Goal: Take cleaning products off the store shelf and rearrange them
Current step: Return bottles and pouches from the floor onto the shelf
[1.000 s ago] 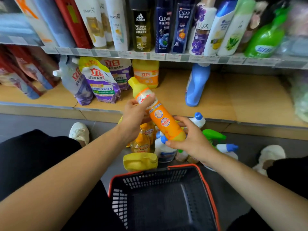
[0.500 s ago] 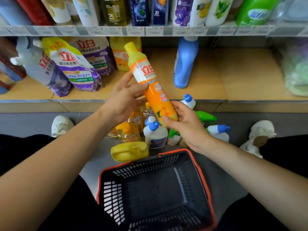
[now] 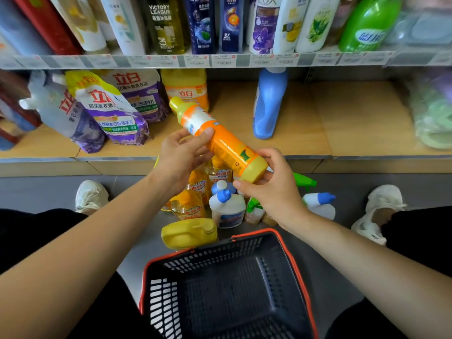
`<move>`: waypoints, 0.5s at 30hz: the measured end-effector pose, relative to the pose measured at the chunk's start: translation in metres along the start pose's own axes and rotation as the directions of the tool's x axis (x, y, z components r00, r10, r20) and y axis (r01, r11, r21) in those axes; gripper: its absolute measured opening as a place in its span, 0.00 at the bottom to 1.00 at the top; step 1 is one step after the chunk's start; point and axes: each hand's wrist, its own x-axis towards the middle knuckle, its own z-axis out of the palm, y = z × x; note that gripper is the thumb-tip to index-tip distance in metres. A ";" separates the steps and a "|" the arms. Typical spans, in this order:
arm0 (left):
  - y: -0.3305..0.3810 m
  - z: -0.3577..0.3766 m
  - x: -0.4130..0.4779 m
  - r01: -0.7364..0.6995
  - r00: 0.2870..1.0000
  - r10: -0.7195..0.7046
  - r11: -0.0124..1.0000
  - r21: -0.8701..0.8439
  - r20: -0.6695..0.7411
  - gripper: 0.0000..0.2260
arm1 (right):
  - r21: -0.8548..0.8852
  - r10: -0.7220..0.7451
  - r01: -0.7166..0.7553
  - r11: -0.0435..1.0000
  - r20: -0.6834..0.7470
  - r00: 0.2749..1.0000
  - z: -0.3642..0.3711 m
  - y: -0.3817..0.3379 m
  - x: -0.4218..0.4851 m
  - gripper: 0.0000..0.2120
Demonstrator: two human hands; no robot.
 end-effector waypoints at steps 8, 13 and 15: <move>-0.006 0.000 0.002 0.200 0.979 -0.204 0.936 0.289 -0.016 0.24 | -0.140 -0.250 0.242 0.960 -0.047 0.967 -0.021 -0.019 0.016 0.25; 0.000 0.005 -0.010 0.008 0.987 -0.072 0.916 0.402 0.144 0.15 | -0.099 -0.340 0.336 0.936 -0.021 0.940 -0.020 -0.029 0.015 0.25; 0.005 0.011 -0.016 -0.045 0.974 -0.034 0.938 0.343 0.222 0.15 | -0.101 -0.344 0.342 0.934 0.005 0.939 -0.020 -0.030 0.013 0.24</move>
